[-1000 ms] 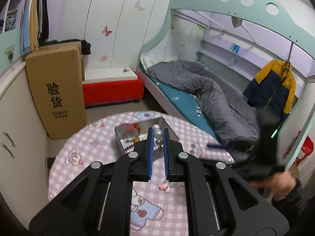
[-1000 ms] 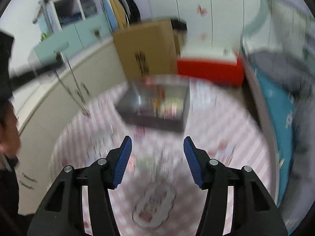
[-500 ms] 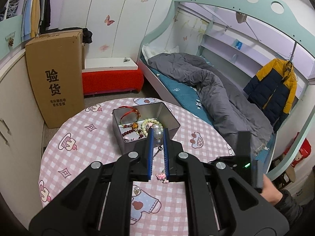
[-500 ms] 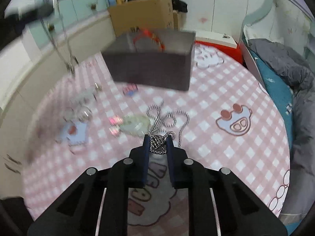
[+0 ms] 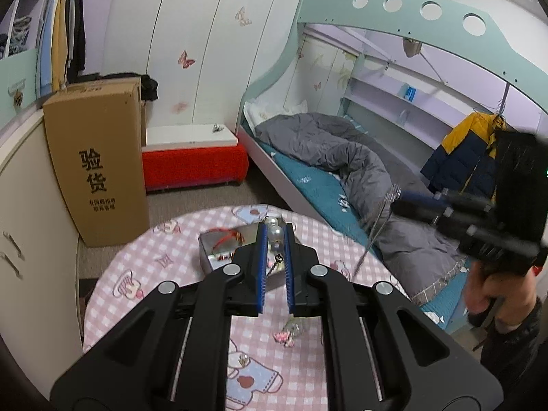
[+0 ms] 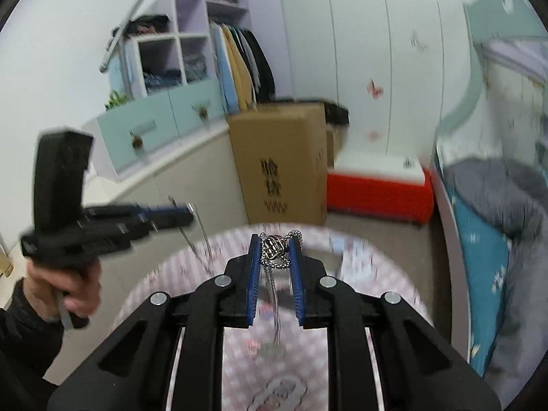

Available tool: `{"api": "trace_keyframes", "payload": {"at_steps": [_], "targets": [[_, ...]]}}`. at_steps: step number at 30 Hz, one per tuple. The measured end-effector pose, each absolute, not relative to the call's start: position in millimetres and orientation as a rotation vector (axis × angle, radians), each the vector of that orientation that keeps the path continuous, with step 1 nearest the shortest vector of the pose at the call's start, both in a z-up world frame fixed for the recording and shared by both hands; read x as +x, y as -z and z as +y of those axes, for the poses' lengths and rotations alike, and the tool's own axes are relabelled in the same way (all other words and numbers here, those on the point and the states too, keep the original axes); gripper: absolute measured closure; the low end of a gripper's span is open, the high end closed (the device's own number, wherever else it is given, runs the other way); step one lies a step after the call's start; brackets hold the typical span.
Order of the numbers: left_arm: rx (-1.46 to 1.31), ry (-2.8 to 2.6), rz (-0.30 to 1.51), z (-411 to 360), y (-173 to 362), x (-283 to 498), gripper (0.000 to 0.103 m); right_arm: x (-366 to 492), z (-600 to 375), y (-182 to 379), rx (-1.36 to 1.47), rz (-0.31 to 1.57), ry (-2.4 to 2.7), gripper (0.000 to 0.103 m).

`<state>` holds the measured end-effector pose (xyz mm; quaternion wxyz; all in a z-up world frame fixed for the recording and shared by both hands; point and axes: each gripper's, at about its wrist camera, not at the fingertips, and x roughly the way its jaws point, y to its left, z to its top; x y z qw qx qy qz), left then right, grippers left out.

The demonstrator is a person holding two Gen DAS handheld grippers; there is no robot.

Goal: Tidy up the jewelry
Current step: 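Open both grippers over the grey tin to drop the earring and chain, then move both tools back toward the jade pendant and pink charm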

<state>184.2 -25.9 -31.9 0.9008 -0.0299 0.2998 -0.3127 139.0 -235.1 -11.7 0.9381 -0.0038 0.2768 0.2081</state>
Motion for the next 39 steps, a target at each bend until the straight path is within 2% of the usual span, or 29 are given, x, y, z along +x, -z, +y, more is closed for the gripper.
{"api": "trace_keyframes", "payload": {"at_steps": [5,9,15,17,18,19,20,23,25,39], "targets": [[-0.066,0.662,0.599,-30,17,195,0.094,153,-228,-21,-0.037,0.489,-0.435,0.088],[-0.068,0.677,0.597,-39,11,209,0.094,170,-223,-25,-0.043,0.476,-0.431,0.088],[-0.065,0.681,0.656,-58,30,240,0.093,218,-225,17,0.006,0.597,-0.410,0.088],[-0.067,0.656,0.705,-63,47,256,0.090,233,-233,38,0.051,0.660,-0.383,0.081],[-0.064,0.618,0.732,-63,55,263,0.065,244,-240,55,0.095,0.711,-0.374,0.077],[-0.054,0.551,0.768,-62,66,271,0.042,249,-243,66,0.121,0.740,-0.359,0.059],[-0.057,0.516,0.770,-59,70,273,0.013,252,-251,78,0.153,0.767,-0.334,0.034],[-0.085,0.457,0.721,-43,77,268,0.012,249,-266,89,0.230,0.772,-0.320,0.023],[-0.079,0.420,0.720,-36,78,265,0.012,243,-276,88,0.271,0.753,-0.289,0.007],[-0.080,0.294,0.544,15,25,181,0.008,173,-273,34,0.243,0.577,-0.223,0.007]]}}
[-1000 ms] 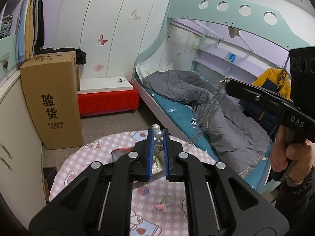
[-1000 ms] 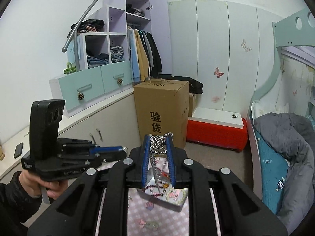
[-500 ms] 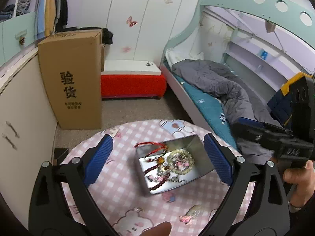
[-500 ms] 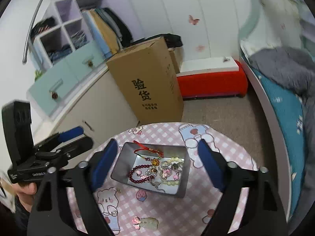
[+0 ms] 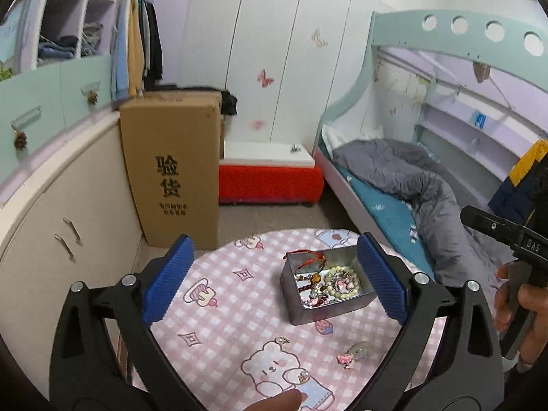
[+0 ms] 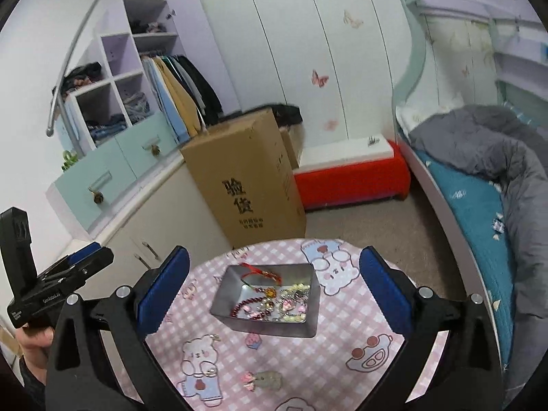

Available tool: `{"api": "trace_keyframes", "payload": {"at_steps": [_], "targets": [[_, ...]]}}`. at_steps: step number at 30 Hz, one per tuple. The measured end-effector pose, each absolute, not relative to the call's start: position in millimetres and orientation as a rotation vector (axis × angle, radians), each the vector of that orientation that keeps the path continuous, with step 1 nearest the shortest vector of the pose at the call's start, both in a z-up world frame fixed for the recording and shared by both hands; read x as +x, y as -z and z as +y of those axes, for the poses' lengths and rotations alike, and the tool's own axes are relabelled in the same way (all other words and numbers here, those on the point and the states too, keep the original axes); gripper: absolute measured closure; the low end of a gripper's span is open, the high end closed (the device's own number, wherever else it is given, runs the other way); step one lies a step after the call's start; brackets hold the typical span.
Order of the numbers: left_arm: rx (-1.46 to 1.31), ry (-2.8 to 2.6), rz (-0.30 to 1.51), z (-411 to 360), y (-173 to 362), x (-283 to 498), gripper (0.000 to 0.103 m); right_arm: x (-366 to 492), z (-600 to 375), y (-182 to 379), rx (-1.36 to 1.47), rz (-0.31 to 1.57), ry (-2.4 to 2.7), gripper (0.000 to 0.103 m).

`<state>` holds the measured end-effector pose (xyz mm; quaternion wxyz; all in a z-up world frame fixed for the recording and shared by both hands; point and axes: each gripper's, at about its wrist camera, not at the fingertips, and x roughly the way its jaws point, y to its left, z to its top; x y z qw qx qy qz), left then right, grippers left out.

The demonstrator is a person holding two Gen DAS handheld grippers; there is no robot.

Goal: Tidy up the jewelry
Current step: 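Move both tools back toward the jade pendant and pink charm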

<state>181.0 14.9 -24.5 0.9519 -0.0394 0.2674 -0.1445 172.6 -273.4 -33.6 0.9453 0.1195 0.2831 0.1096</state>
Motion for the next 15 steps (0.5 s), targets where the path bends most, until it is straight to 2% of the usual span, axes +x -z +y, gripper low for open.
{"api": "trace_keyframes", "payload": {"at_steps": [7,15], "targets": [[-0.051,0.286,0.473,21,10,136,0.007,116,-263,4,0.203,0.471,-0.195,0.007],[0.011,0.287,0.473,16,31,97,0.007,77,-241,5,0.135,0.430,-0.157,0.007]]}}
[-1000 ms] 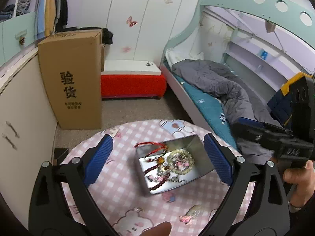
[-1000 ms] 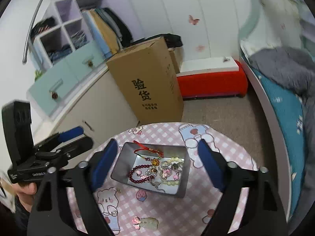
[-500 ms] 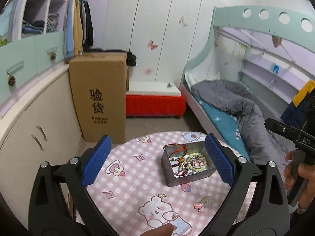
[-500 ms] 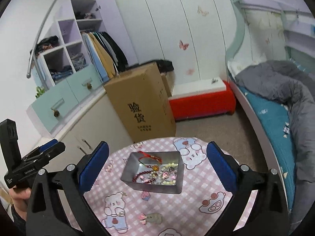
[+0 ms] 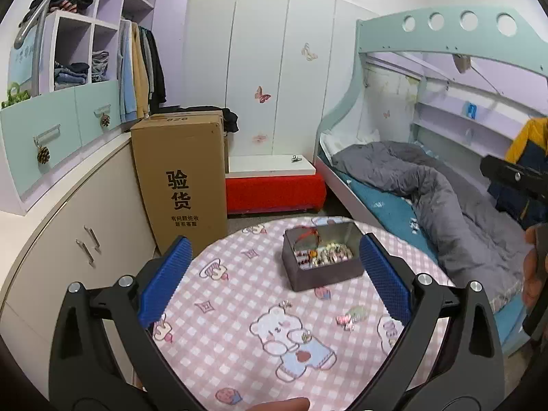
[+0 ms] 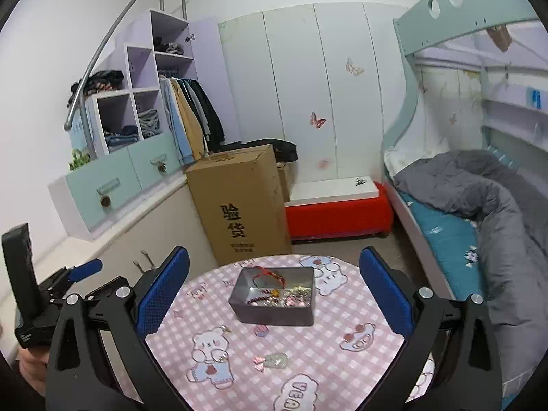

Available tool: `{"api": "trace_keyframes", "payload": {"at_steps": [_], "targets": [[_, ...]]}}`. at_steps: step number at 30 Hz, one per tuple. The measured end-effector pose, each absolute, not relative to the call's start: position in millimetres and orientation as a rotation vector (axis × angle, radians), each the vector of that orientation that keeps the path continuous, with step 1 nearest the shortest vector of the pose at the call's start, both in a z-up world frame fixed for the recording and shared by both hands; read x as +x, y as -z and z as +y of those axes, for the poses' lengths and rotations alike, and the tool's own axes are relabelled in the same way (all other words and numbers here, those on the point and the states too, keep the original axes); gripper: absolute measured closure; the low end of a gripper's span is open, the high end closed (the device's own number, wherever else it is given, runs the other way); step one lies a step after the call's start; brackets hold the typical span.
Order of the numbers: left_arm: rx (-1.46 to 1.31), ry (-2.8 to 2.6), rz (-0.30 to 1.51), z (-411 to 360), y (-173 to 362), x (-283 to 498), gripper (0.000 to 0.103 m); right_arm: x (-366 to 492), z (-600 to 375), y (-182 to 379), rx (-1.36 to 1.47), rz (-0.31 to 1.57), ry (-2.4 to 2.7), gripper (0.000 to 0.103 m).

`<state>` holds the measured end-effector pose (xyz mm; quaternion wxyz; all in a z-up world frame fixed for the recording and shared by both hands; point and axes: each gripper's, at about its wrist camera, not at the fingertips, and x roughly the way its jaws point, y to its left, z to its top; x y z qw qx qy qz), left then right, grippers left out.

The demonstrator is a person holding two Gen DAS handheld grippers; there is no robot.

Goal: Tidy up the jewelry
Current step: 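Move both tools back toward the jade pendant and pink charm, then grasp the pale jade pendant with the right gripper while the left gripper grasps the pink charm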

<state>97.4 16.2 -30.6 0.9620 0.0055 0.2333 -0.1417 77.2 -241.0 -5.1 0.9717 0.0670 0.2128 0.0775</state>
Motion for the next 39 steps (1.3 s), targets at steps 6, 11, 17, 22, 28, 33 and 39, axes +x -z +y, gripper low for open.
{"api": "trace_keyframes", "payload": {"at_steps": [6,11,17,22,28,33,39], "targets": [[0.012,0.307,0.500,16,49,87,0.007,68,-235,34,0.119,0.483,-0.150,0.007],[0.009,0.312,0.557,13,72,90,0.007,71,-244,62,0.142,0.557,-0.132,0.007],[0.037,0.313,0.626,8,105,98,0.007,76,-249,99,0.166,0.663,-0.128,0.007],[0.073,0.313,0.716,-3,142,109,0.007,87,-241,131,0.157,0.759,-0.144,0.007],[0.100,0.322,0.805,-14,175,126,0.007,98,-234,164,0.145,0.850,-0.161,0.007],[0.100,0.373,0.815,-25,177,129,0.007,111,-233,187,0.071,0.902,-0.154,0.008],[0.168,0.494,0.828,-61,180,131,0.008,132,-228,216,-0.055,0.955,-0.216,0.013]]}}
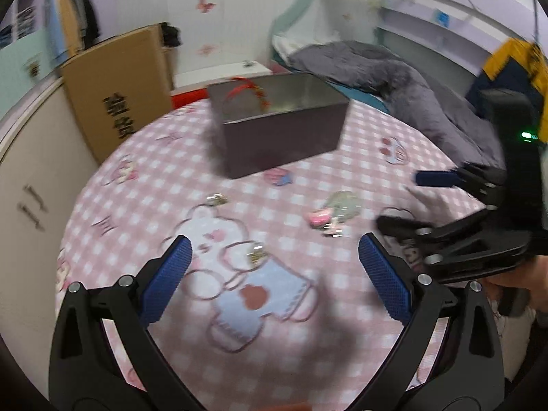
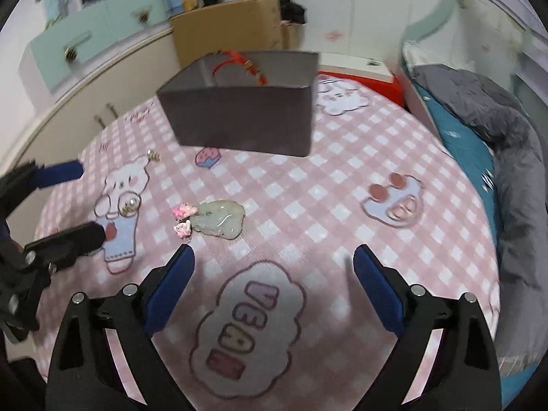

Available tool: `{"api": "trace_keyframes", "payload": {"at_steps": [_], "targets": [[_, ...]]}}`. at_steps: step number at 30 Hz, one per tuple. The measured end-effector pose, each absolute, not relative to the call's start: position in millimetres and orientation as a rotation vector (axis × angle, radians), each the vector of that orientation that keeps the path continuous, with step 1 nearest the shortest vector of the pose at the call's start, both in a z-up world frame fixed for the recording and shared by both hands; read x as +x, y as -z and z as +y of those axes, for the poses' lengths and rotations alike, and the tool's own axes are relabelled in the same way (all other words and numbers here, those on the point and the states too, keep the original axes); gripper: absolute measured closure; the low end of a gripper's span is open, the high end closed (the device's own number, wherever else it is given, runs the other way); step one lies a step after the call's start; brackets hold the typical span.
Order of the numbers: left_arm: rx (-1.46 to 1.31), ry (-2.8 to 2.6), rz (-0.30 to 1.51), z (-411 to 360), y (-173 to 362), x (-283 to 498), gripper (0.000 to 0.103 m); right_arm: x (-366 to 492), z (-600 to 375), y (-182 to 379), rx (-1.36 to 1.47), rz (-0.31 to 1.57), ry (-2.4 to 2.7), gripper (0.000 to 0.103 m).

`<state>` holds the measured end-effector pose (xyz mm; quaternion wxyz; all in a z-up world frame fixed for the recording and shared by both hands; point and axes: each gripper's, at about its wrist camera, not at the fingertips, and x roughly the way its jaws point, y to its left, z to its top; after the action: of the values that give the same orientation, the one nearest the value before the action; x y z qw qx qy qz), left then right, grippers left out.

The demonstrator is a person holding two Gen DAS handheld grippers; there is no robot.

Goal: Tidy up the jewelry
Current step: 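Grasp the pale jade pendant with the right gripper while the left gripper grasps the pink charm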

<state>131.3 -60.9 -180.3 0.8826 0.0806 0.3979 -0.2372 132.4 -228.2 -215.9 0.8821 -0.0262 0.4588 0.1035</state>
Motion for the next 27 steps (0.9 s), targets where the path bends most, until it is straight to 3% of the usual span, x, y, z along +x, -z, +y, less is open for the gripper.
{"api": "trace_keyframes", "payload": {"at_steps": [7,10,12,14,17,23,27], "targets": [[0.114,0.559,0.879,-74,189,139,0.012,158,-209,231,-0.195,0.941,-0.343,0.017],[0.083,0.553,0.891,-71,192,147,0.013,166,-203,232,-0.233,0.932,-0.402,0.023],[0.080,0.549,0.891,-71,192,150,0.014,170,-201,231,-0.249,0.922,-0.438,0.034],[0.089,0.546,0.882,-71,191,151,0.014,170,-196,229,-0.265,0.909,-0.478,0.055],[0.115,0.544,0.877,-73,189,155,0.015,170,-200,227,-0.254,0.913,-0.441,0.077],[0.293,0.575,0.893,-95,205,157,0.019,152,-232,225,-0.155,0.928,-0.344,0.077],[0.339,0.586,0.915,-102,219,164,0.027,143,-239,224,-0.126,0.931,-0.326,0.077]]}}
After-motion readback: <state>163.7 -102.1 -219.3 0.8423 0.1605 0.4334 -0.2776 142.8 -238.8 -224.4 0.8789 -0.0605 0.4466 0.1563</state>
